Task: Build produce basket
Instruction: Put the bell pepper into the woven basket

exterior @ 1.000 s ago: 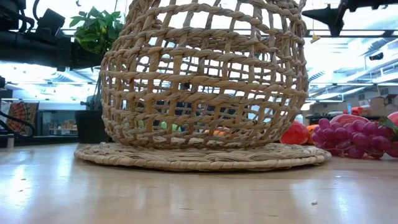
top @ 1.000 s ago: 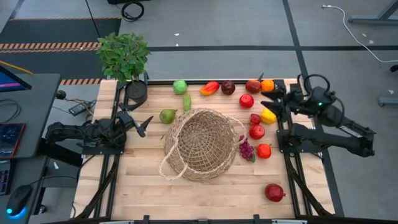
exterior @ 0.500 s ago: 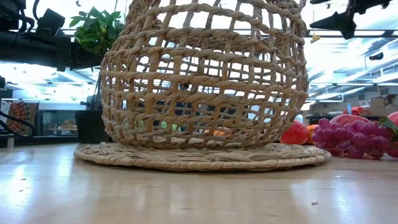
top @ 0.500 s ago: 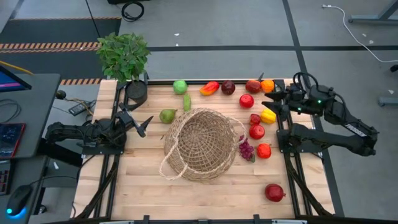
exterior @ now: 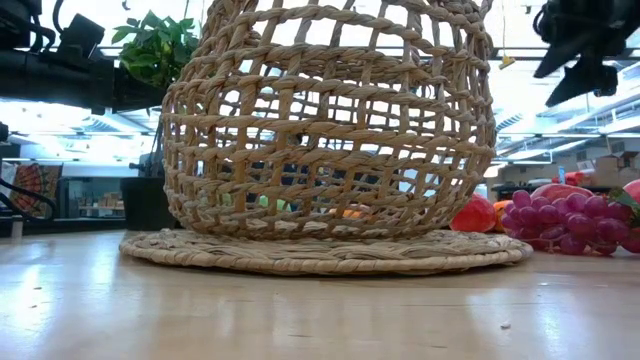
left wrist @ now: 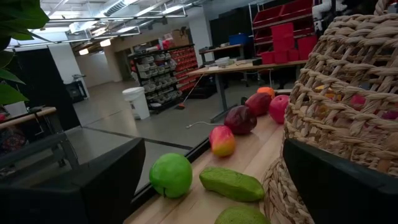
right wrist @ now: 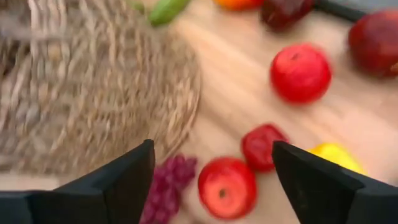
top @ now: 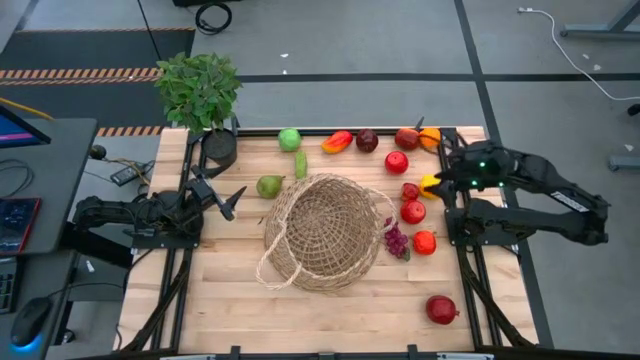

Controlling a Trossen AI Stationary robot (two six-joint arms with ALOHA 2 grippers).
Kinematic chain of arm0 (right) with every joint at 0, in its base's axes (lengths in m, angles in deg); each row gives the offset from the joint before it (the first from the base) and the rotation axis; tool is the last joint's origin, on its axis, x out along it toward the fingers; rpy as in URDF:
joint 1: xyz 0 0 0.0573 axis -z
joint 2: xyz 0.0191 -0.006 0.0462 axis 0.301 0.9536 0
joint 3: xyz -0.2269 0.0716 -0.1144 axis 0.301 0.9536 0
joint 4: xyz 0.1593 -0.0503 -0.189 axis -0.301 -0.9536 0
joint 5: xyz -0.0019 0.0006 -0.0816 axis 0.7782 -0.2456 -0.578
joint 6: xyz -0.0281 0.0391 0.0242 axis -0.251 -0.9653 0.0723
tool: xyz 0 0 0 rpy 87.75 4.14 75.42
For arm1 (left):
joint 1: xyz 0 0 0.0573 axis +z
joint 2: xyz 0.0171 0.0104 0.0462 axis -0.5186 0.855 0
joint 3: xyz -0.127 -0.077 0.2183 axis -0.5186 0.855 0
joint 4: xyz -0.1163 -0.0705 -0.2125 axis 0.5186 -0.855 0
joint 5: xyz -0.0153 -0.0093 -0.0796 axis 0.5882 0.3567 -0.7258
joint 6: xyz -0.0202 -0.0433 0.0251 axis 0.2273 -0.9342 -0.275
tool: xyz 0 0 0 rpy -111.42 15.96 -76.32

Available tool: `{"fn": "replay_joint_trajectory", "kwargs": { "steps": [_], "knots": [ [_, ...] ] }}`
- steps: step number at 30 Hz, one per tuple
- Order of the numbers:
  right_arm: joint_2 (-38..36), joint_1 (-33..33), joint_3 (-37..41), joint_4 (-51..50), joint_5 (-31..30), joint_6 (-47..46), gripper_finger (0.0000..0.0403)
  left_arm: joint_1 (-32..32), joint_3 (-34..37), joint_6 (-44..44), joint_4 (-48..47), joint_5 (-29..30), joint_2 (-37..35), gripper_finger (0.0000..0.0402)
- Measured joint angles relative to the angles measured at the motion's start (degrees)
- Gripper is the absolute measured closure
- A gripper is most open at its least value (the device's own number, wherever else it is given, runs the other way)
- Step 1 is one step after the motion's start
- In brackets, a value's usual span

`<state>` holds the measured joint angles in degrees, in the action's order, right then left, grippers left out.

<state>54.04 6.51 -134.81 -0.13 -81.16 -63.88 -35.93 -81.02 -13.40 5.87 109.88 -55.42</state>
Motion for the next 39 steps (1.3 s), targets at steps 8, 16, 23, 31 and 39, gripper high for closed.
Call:
{"fn": "replay_joint_trajectory", "kwargs": {
  "steps": [8,16,23,31,39],
  "knots": [
    [4.2,-0.1,0.1,-5.0,1.4,1.5,0.0006,0.0,0.0,0.0,0.0,0.0,0.0,0.0014],
    [13.7,0.0,0.1,-3.9,0.3,-1.6,0.0009,0.0,0.0,0.0,0.0,0.0,0.0,0.0014],
    [26.5,1.5,0.1,-1.1,0.3,2.6,0.0009,0.0,0.0,0.0,0.0,0.0,0.0,0.0014],
    [35.5,5.1,0.1,-2.7,-2.4,11.7,0.0009,0.0,0.0,0.0,0.0,0.0,0.0,0.0014],
    [42.9,10.9,-4.9,-8.2,-6.7,20.9,0.0015,0.0,0.0,0.0,0.0,0.0,0.0,0.0014]
  ]
}}
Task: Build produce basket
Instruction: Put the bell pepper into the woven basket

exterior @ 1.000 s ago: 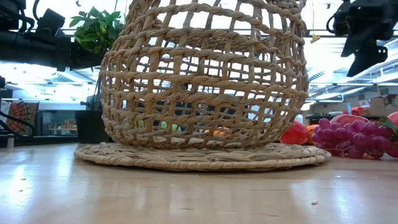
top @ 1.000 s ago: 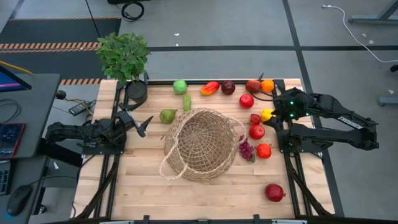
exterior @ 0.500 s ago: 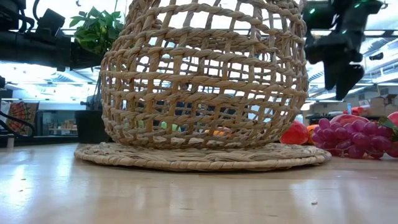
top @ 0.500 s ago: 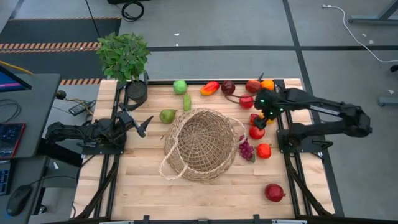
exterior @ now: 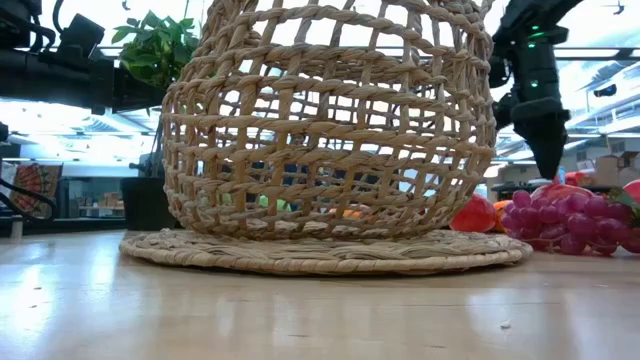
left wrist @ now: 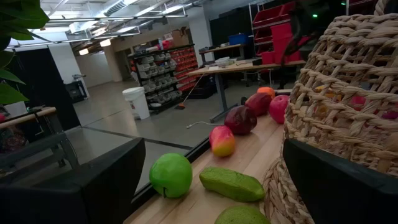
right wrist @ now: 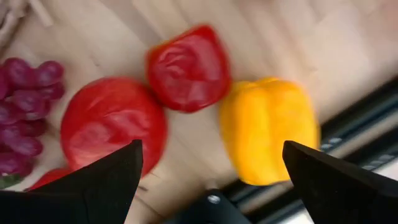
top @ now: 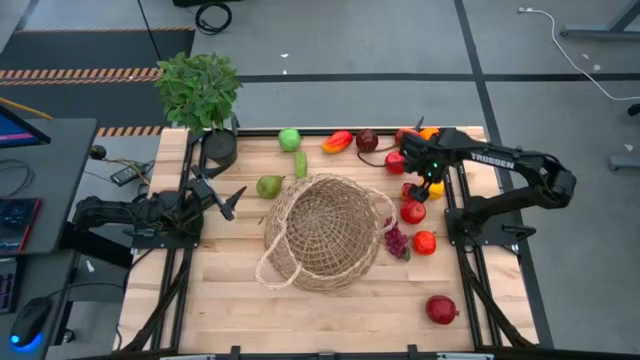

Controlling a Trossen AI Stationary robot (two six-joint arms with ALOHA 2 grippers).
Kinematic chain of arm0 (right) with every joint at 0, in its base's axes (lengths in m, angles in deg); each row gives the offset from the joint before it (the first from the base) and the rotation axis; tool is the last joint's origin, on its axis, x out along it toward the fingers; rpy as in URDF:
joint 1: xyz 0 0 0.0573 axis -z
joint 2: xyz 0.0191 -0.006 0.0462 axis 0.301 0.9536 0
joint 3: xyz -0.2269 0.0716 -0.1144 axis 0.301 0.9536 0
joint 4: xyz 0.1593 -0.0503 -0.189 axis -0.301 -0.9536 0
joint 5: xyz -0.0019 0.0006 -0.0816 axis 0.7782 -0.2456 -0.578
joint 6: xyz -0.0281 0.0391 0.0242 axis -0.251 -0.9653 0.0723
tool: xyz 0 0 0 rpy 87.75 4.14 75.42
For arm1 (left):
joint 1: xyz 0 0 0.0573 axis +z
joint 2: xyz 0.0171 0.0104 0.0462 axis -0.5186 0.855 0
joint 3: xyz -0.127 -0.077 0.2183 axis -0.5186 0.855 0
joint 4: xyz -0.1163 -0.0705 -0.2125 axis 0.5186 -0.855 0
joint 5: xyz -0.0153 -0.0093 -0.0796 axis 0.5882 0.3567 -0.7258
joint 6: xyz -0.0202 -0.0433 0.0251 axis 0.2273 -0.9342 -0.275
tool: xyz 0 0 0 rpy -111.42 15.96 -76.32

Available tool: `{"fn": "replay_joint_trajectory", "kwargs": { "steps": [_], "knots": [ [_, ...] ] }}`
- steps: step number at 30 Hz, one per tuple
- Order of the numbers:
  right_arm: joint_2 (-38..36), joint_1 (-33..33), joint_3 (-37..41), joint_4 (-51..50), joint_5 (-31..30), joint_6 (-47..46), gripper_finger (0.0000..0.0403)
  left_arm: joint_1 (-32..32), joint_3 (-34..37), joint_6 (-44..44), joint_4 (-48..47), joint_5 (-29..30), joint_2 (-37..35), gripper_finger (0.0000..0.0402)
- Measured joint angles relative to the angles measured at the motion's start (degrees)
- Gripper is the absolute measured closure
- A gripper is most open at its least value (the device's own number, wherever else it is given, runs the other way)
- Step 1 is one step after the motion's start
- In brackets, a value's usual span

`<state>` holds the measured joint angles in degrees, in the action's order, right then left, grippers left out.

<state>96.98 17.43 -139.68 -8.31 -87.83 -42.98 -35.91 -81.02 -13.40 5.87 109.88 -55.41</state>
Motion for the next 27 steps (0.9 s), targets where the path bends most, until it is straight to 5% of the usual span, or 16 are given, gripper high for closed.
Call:
{"fn": "replay_joint_trajectory", "kwargs": {
  "steps": [10,27],
  "knots": [
    [10.6,7.0,-5.4,-6.3,-2.7,9.3,0.0018,0.0,0.0,0.0,0.0,0.0,0.0,0.0014],
    [20.8,7.1,-4.6,-2.6,-6.5,13.0,0.0003,0.0,0.0,0.0,0.0,0.0,0.0,0.0014]
  ]
}}
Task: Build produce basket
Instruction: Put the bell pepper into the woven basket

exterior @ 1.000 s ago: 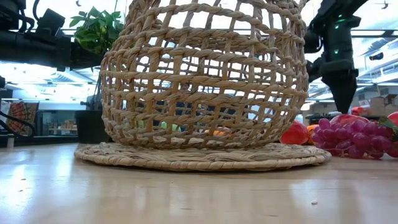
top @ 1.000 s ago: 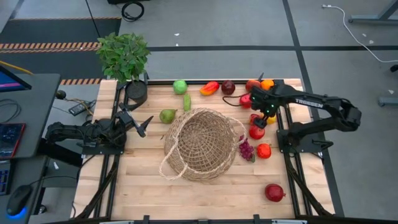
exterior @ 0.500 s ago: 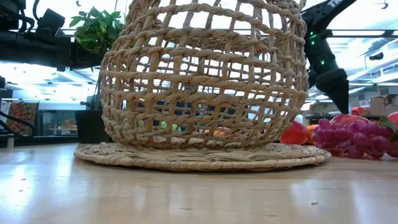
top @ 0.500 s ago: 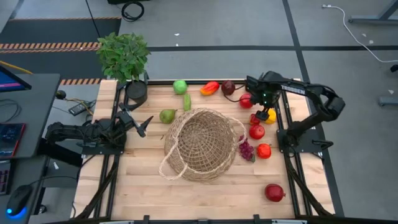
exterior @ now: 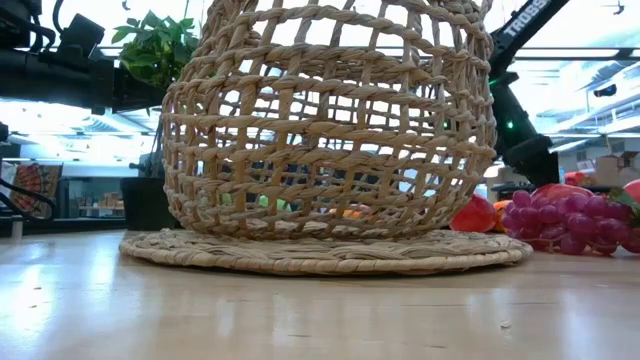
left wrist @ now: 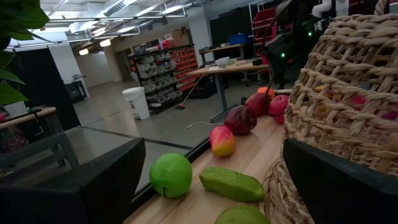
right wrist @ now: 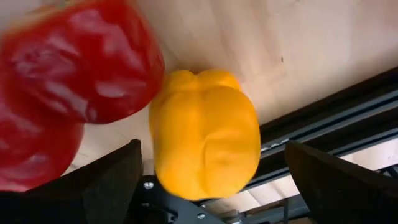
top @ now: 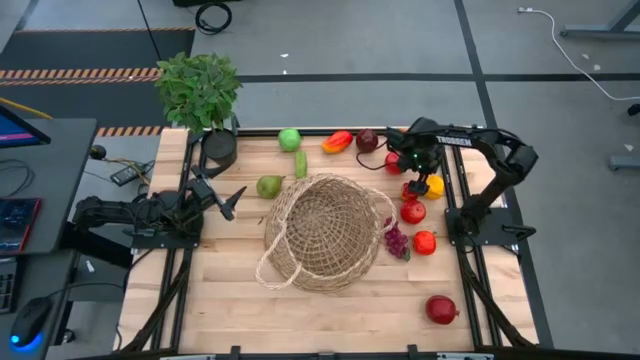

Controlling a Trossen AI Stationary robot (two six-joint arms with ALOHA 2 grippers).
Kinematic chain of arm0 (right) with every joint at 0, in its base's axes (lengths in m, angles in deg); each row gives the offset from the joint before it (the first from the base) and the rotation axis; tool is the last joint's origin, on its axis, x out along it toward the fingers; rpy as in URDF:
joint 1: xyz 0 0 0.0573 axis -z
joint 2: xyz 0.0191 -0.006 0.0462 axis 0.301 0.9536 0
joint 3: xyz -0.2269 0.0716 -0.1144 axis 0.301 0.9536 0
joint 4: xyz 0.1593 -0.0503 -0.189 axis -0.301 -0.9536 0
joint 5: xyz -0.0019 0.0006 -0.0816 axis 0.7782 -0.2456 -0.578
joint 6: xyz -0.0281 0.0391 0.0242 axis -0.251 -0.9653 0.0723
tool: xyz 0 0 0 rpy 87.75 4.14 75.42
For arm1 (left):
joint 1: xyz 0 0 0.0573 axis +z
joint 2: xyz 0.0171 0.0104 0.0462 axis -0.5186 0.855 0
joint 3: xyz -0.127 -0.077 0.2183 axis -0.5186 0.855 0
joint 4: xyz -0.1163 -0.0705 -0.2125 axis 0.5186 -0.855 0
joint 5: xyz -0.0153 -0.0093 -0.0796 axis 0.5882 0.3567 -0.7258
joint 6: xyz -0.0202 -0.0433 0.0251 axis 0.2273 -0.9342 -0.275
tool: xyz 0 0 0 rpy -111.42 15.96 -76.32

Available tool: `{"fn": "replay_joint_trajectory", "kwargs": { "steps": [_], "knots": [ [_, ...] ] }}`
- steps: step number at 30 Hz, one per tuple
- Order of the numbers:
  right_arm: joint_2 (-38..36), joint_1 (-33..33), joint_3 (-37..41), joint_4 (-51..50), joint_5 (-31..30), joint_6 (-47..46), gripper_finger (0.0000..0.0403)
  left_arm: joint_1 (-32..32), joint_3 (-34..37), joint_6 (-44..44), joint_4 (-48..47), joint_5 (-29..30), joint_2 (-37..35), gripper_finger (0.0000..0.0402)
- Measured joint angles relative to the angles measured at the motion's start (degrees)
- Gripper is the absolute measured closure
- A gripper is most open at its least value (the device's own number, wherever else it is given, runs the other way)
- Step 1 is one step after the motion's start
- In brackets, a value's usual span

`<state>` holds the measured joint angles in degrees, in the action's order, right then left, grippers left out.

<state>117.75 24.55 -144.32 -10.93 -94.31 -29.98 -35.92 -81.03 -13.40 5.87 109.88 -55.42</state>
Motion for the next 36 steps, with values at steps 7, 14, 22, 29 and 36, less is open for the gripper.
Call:
{"fn": "replay_joint_trajectory", "kwargs": {
  "steps": [7,14,22,29,36],
  "knots": [
    [5.2,0.4,1.4,0.0,0.0,0.5,0.0011,0.0,0.0,0.0,0.0,0.0,0.0,0.0014],
    [7.4,0.3,1.4,0.9,0.1,0.6,0.0034,0.0,0.0,0.0,0.0,0.0,0.0,0.0014],
    [7.3,0.5,1.4,1.0,0.2,1.5,0.008,0.0,0.0,0.0,0.0,0.0,0.0,0.0014],
    [5.2,0.5,-0.2,-0.7,0.6,1.9,0.0093,0.0,0.0,0.0,0.0,0.0,0.0,0.0014],
    [0.0,0.5,-4.5,-1.3,3.0,-0.1,0.0095,0.0,0.0,0.0,0.0,0.0,0.0,0.0014]
  ]
}}
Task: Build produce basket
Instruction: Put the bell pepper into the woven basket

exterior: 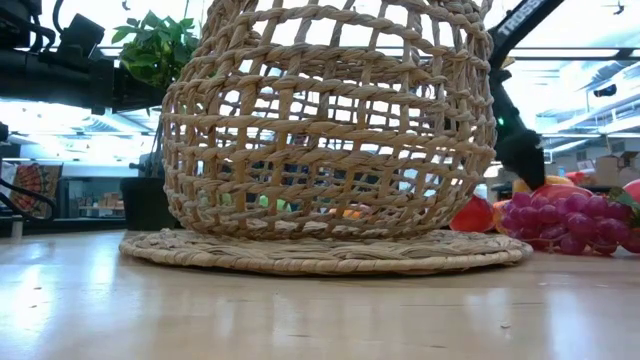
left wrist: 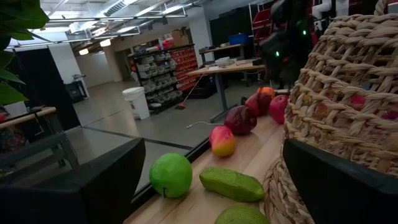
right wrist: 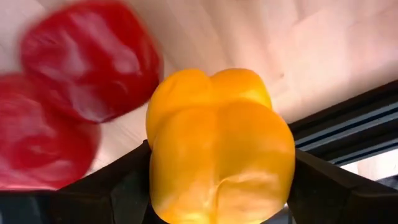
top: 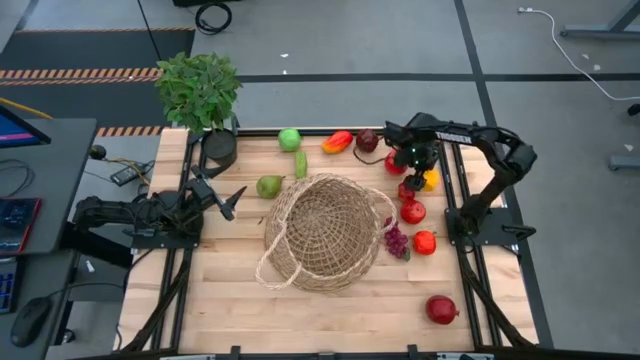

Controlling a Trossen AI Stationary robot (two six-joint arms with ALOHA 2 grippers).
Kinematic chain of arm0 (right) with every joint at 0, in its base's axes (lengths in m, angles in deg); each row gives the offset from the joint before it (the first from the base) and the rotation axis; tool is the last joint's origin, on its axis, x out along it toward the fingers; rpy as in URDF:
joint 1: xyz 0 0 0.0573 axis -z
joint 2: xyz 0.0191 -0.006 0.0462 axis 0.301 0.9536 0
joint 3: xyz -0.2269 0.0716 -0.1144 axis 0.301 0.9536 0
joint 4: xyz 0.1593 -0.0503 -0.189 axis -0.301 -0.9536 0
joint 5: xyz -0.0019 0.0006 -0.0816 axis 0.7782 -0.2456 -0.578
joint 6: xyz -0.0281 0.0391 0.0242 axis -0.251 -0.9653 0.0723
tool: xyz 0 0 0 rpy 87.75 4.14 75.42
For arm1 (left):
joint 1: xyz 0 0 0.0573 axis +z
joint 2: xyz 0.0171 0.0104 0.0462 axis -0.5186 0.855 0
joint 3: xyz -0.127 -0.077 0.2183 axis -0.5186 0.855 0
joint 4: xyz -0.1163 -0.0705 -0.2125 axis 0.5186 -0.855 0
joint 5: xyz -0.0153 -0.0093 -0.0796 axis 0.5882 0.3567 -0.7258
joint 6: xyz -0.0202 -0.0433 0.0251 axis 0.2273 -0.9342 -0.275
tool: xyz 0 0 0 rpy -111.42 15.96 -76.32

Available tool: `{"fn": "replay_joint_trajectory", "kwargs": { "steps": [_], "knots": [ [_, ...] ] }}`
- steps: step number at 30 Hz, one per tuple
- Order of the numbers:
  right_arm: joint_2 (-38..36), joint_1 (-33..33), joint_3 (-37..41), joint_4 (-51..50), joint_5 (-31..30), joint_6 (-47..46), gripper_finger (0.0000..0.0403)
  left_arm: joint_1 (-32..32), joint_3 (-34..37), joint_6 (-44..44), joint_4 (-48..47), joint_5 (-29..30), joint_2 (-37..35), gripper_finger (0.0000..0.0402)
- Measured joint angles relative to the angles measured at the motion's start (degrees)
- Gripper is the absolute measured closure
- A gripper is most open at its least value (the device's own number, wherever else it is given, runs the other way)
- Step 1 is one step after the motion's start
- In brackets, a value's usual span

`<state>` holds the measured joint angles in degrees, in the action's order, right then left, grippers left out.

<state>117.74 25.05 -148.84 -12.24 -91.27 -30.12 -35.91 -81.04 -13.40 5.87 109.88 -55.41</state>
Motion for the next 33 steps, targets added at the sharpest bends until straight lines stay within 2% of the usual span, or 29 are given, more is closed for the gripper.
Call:
{"fn": "replay_joint_trajectory", "kwargs": {
  "steps": [7,14,19,27,30,33],
  "knots": [
    [-7.2,-0.1,-5.6,1.1,3.0,-3.1,0.0095,0.0,0.0,0.0,0.0,0.0,0.0,0.0014],
    [-16.6,-0.2,-10.7,8.3,8.8,-5.7,0.0095,0.0,0.0,0.0,0.0,0.0,0.0,0.0014],
    [-23.7,-0.6,-13.2,18.7,19.2,-10.5,0.0095,0.0,0.0,0.0,0.0,0.0,0.0,0.0014],
    [-31.4,-1.1,-13.4,41.8,42.2,-26.0,0.0094,0.0,0.0,0.0,0.0,0.0,0.0,0.0014],
    [-32.3,-3.0,-13.4,48.1,46.5,-30.6,0.0094,0.0,0.0,0.0,0.0,0.0,0.0,0.0014],
    [-32.6,-6.8,-13.4,52.2,46.0,-33.0,0.0094,0.0,0.0,0.0,0.0,0.0,0.0,0.0014]
  ]
}}
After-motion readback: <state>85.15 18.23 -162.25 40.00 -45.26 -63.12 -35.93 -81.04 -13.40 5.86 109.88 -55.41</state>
